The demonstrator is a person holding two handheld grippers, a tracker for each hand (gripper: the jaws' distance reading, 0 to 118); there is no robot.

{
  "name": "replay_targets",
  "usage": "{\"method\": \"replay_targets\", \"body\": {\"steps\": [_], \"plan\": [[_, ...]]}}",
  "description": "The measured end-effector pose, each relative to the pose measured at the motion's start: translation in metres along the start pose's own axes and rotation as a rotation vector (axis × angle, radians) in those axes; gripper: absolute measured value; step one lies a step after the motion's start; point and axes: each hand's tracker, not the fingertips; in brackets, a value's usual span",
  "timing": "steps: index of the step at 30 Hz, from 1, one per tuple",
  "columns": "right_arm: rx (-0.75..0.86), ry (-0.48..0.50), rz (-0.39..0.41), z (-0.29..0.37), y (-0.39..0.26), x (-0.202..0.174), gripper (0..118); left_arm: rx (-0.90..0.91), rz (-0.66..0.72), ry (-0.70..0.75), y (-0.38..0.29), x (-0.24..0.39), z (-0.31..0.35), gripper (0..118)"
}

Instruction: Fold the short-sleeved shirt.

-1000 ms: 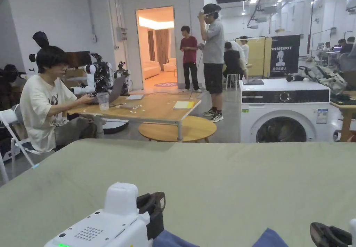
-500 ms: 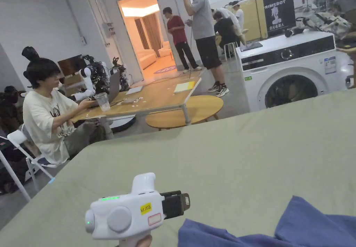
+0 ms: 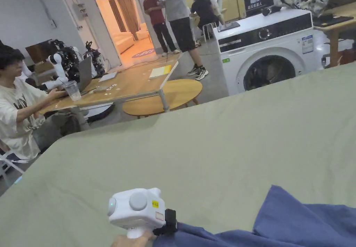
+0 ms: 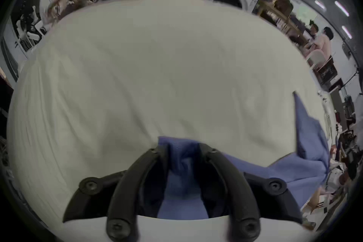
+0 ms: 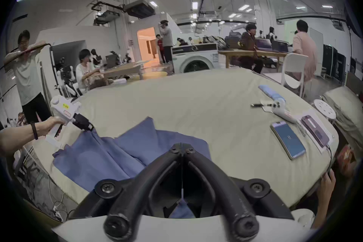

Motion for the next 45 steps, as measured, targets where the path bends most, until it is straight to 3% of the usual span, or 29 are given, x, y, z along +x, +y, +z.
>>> {"method": "replay_targets", "body": {"steps": [4,6,9,10,11,12,13,16,17,20,21,22,24,27,30,38,45], "plan": [[-0.004,-0.025,-0.015,0.01,-0.004,0.008,0,0.03,-0.048,0.006,0.001,0.004,0.001,19],[-0.01,-0.028,-0.037,0.014,-0.006,0.01,0,0.03,-0.061,-0.019,0.004,0.003,-0.002,0],[-0.073,-0.055,-0.101,0.018,-0.009,0.009,3,0.031,-0.056,0.008,-0.002,0.008,-0.006,0],[-0.103,-0.081,-0.132,0.017,-0.012,0.008,19,0.035,-0.055,0.007,-0.002,0.006,-0.007,0],[-0.124,-0.082,-0.16,0.016,-0.016,0.008,49,0.038,-0.052,0.001,-0.002,0.003,-0.006,0],[-0.151,-0.087,-0.204,0.014,-0.022,0.008,63,0.041,-0.048,-0.008,-0.003,0.003,-0.005,0],[-0.167,-0.082,-0.243,0.01,-0.03,0.008,65,0.03,-0.041,-0.021,-0.004,0.002,-0.006,0],[-0.239,-0.055,-0.263,-0.011,-0.055,0.014,64,0.032,-0.025,-0.038,-0.008,0.004,-0.001,0],[-0.268,-0.067,-0.251,-0.021,-0.06,0.015,55,0.014,-0.012,-0.056,-0.011,0.005,0.0,0],[-0.311,-0.037,-0.296,-0.044,-0.073,0.02,5,0.03,0.012,-0.076,-0.015,0.004,0.003,0],[-0.318,-0.021,-0.339,-0.046,-0.074,0.021,1,0.044,0.022,-0.08,-0.018,0.003,0.004,0],[-0.297,0.017,-0.349,-0.045,-0.075,0.021,1,0.071,0.035,-0.09,-0.021,0.002,0.008,0],[-0.269,-0.024,-0.31,-0.036,-0.071,0.017,0,0.25,0.014,-0.158,-0.034,-0.001,0.03,0],[-0.158,0.005,-0.244,-0.015,-0.052,0.016,0,0.442,0.01,-0.178,-0.049,-0.006,0.094,0],[-0.058,0.069,-0.243,0.002,-0.02,0.012,0,0.576,0.004,-0.215,-0.053,-0.024,0.153,0],[0.17,0.116,-0.064,0.014,0.097,-0.02,0,0.974,-0.025,-0.133,-0.088,-0.042,0.323,0],[0.318,0.121,0.011,0.018,0.206,-0.054,0,1.162,-0.048,-0.066,-0.07,-0.035,0.407,0]]}}
